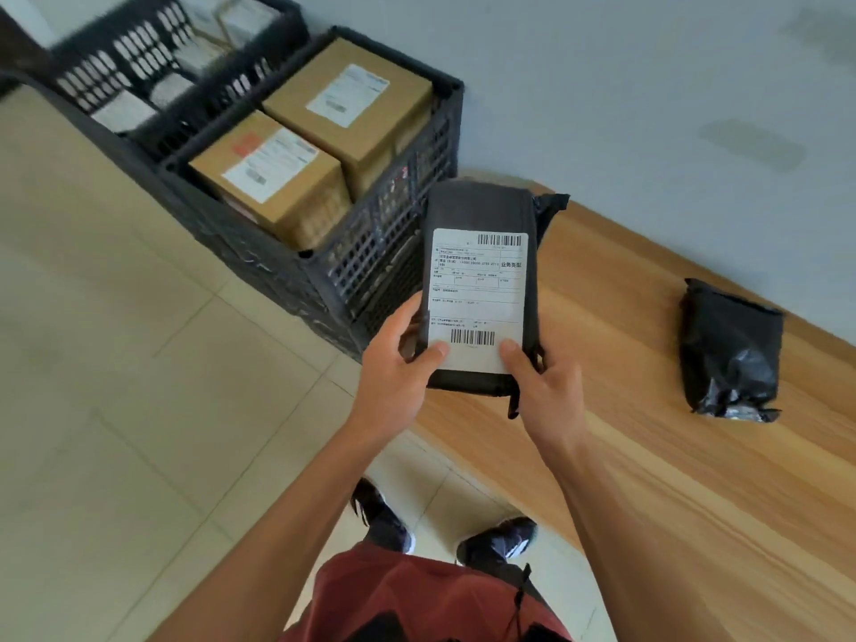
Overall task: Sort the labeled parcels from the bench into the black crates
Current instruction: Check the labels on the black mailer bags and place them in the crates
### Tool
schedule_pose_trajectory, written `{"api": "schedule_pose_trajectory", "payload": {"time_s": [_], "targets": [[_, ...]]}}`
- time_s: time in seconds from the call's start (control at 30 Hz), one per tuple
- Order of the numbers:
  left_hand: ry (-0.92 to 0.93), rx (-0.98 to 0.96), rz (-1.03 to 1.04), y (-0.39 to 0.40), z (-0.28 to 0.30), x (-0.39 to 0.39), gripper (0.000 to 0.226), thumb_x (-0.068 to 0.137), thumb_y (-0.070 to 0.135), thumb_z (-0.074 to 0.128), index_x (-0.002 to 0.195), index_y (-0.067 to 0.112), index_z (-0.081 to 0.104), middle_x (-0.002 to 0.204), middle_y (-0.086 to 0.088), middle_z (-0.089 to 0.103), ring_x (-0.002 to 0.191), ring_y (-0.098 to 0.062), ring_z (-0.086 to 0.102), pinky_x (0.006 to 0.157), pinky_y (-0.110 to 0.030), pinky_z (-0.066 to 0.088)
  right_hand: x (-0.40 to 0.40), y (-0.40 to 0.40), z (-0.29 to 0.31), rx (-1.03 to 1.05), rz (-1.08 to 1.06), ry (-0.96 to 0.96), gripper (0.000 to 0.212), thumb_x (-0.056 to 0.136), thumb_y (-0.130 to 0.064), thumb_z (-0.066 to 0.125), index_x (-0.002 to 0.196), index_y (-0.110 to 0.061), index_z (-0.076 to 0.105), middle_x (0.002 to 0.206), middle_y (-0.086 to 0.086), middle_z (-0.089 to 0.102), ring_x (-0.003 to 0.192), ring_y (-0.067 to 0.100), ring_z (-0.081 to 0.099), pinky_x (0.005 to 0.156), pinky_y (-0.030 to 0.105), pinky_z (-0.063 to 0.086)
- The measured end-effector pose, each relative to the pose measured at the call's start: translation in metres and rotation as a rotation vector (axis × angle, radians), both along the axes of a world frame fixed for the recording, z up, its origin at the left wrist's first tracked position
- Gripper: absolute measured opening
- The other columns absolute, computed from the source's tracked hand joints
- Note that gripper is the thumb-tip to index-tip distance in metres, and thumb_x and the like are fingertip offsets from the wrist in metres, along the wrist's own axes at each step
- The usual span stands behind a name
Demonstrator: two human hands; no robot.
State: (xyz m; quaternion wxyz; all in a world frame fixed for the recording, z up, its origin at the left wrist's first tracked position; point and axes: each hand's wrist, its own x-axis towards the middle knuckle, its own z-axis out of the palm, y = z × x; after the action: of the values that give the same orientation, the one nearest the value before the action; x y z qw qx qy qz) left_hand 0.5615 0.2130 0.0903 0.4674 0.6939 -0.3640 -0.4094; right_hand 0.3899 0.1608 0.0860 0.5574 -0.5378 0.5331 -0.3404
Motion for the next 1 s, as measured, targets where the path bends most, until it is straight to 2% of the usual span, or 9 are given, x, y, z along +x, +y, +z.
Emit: {"api": "schedule_pose_trajectory", "payload": {"time_s": [0.07, 0.13, 0.23, 0.4, 0.57, 0.67, 0.83, 0.9, 1.0], "targets": [[-0.017, 0.007, 0.053, 0.014, 0.000, 0.043, 0.060, 0.099, 0.008, 0.065, 0.152, 0.030, 0.049, 0.132, 0.014, 0.068, 0.121, 0.001, 0.062, 0.103, -0.035, 0.056, 0.045, 0.009, 0.001, 0.015, 0.061, 0.011, 0.039, 0.105, -0.020, 0.061, 0.144, -0.023, 0.059, 0.118, -0.011, 0.077, 0.098, 0.022, 0.076, 0.073, 0.044, 0.065], [-0.039, 0.014, 0.104, 0.028, 0.000, 0.083, 0.060, 0.099, 0.010, 0.065, 0.153, 0.029, 0.048, 0.134, 0.014, 0.067, 0.119, 0.007, 0.060, 0.102, -0.031, 0.056, 0.088, 0.016, 0.003, 0.003, 0.100, 0.013, 0.039, 0.104, -0.019, 0.063, 0.143, -0.025, 0.061, 0.116, -0.012, 0.077, 0.090, 0.018, 0.074, 0.063, 0.031, 0.060], [-0.051, 0.018, 0.169, 0.049, 0.001, 0.137, 0.060, 0.099, 0.010, 0.065, 0.154, 0.026, 0.047, 0.137, 0.013, 0.065, 0.118, 0.015, 0.055, 0.097, -0.014, 0.052, 0.147, 0.026, 0.011, -0.009, 0.154, -0.016, 0.043, 0.103, -0.012, 0.062, 0.136, -0.039, 0.061, 0.114, -0.021, 0.076, 0.097, 0.006, 0.072, 0.071, 0.019, 0.056], [-0.067, -0.001, 0.264, 0.075, 0.011, 0.204, 0.061, 0.099, 0.005, 0.062, 0.151, 0.033, 0.050, 0.133, 0.019, 0.066, 0.116, 0.017, 0.055, 0.095, -0.010, 0.051, 0.219, 0.039, 0.024, -0.005, 0.269, -0.070, 0.044, 0.105, -0.009, 0.057, 0.144, -0.029, 0.060, 0.122, -0.020, 0.074, 0.114, 0.001, 0.068, 0.091, 0.021, 0.057], [-0.077, -0.013, 0.355, 0.083, 0.013, 0.250, 0.062, 0.098, 0.003, 0.063, 0.152, 0.030, 0.050, 0.135, 0.017, 0.065, 0.117, 0.015, 0.055, 0.088, -0.002, 0.045, 0.275, 0.030, 0.026, 0.007, 0.313, -0.064, 0.046, 0.104, -0.005, 0.058, 0.137, -0.037, 0.061, 0.116, -0.026, 0.074, 0.111, -0.003, 0.069, 0.085, 0.013, 0.055], [-0.089, -0.001, 0.385, 0.076, 0.012, 0.278, 0.063, 0.098, 0.004, 0.063, 0.153, 0.030, 0.049, 0.137, 0.018, 0.064, 0.119, 0.015, 0.055, 0.092, -0.004, 0.045, 0.305, 0.018, 0.023, 0.024, 0.333, -0.073, 0.047, 0.103, -0.006, 0.060, 0.139, -0.036, 0.059, 0.117, -0.024, 0.075, 0.111, 0.001, 0.070, 0.084, 0.016, 0.057], [-0.123, 0.037, 0.406, 0.053, 0.014, 0.324, 0.063, 0.099, 0.005, 0.062, 0.152, 0.036, 0.049, 0.136, 0.021, 0.064, 0.119, 0.017, 0.053, 0.102, -0.017, 0.049, 0.353, -0.012, 0.015, 0.050, 0.363, -0.094, 0.045, 0.103, -0.006, 0.060, 0.142, -0.029, 0.060, 0.125, -0.013, 0.074, 0.116, 0.008, 0.070, 0.096, 0.034, 0.060], [-0.137, 0.067, 0.414, 0.041, 0.016, 0.341, 0.063, 0.099, 0.007, 0.062, 0.153, 0.036, 0.047, 0.137, 0.021, 0.063, 0.121, 0.014, 0.053, 0.105, -0.026, 0.051, 0.372, -0.025, 0.014, 0.063, 0.380, -0.098, 0.047, 0.103, -0.006, 0.060, 0.141, -0.033, 0.060, 0.126, -0.014, 0.074, 0.117, 0.008, 0.069, 0.098, 0.035, 0.059], [-0.153, 0.100, 0.433, 0.024, 0.017, 0.363, 0.064, 0.100, 0.009, 0.061, 0.154, 0.038, 0.045, 0.140, 0.021, 0.061, 0.124, 0.011, 0.052, 0.105, -0.027, 0.050, 0.402, -0.047, 0.008, 0.071, 0.401, -0.072, 0.044, 0.103, -0.004, 0.058, 0.139, -0.028, 0.063, 0.125, -0.013, 0.074, 0.117, 0.008, 0.070, 0.099, 0.036, 0.059]]}}
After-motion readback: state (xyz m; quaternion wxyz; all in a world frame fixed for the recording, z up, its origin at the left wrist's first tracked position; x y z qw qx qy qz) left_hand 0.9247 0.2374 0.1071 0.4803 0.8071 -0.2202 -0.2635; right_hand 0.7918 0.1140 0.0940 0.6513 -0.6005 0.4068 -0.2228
